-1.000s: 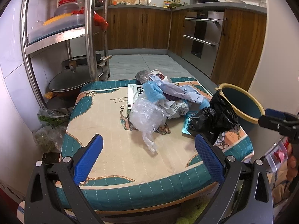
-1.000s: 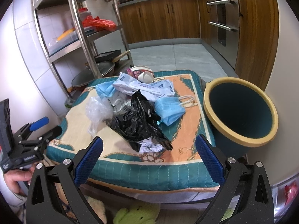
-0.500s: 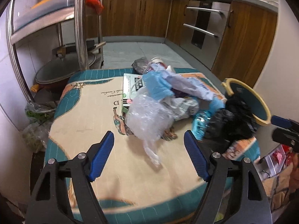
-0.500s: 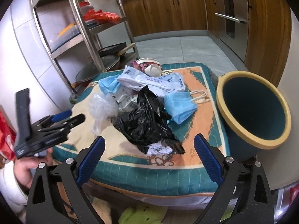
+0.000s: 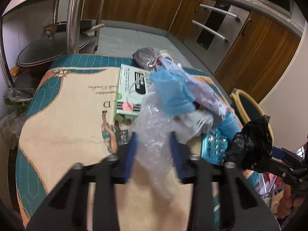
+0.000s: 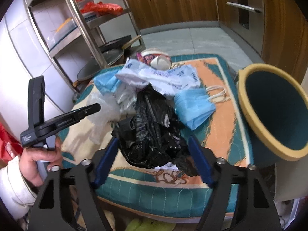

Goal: Collect trash
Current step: 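Grasp the black plastic bag with the right gripper while the left grasps the clear bag, then carry both bags over the teal bin and open both grippers to drop them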

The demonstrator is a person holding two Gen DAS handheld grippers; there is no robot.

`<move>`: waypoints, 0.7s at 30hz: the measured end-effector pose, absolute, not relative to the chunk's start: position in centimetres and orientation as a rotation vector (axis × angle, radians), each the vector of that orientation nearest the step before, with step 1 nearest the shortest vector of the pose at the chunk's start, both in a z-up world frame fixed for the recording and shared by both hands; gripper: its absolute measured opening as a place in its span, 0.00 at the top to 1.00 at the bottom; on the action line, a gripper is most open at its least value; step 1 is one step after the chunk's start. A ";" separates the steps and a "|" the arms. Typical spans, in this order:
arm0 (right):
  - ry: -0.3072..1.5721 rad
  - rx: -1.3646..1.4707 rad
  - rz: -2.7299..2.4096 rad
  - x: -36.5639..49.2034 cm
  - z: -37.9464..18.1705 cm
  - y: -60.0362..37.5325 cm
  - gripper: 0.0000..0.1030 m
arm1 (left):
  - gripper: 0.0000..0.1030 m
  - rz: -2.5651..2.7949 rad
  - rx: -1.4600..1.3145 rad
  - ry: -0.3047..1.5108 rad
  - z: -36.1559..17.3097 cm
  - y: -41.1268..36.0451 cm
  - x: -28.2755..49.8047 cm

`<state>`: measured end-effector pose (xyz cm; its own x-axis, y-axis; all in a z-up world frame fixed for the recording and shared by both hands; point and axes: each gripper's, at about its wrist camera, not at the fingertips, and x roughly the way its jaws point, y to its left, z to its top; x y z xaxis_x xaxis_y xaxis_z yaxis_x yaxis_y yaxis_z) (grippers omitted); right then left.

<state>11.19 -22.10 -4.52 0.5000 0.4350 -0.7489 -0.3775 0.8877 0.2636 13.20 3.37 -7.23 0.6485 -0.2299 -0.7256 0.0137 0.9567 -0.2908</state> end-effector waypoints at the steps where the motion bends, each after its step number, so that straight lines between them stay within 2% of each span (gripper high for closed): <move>1: 0.931 0.067 0.501 11.1 -4.6 -21.9 0.39 | 0.81 -0.142 -0.270 0.860 -7.2 3.3 13.0; 3: 0.938 0.065 0.526 10.8 -4.7 -21.7 0.44 | 0.86 -0.140 -0.262 0.864 -7.2 3.3 12.3; 5: 0.929 0.051 0.551 10.4 -4.5 -21.2 0.59 | 0.89 -0.138 -0.261 0.867 -7.1 3.3 11.4; 8: 0.928 0.044 0.583 10.1 -4.1 -20.8 0.68 | 0.90 -0.128 -0.253 0.876 -6.7 3.4 9.9; 12: 0.921 0.046 0.612 9.8 -3.6 -20.5 0.73 | 0.90 -0.098 -0.270 0.878 -6.0 3.8 8.1; 21: 0.871 0.086 0.654 9.1 -1.6 -20.9 0.74 | 0.90 -0.026 -0.290 0.865 -4.3 4.6 5.2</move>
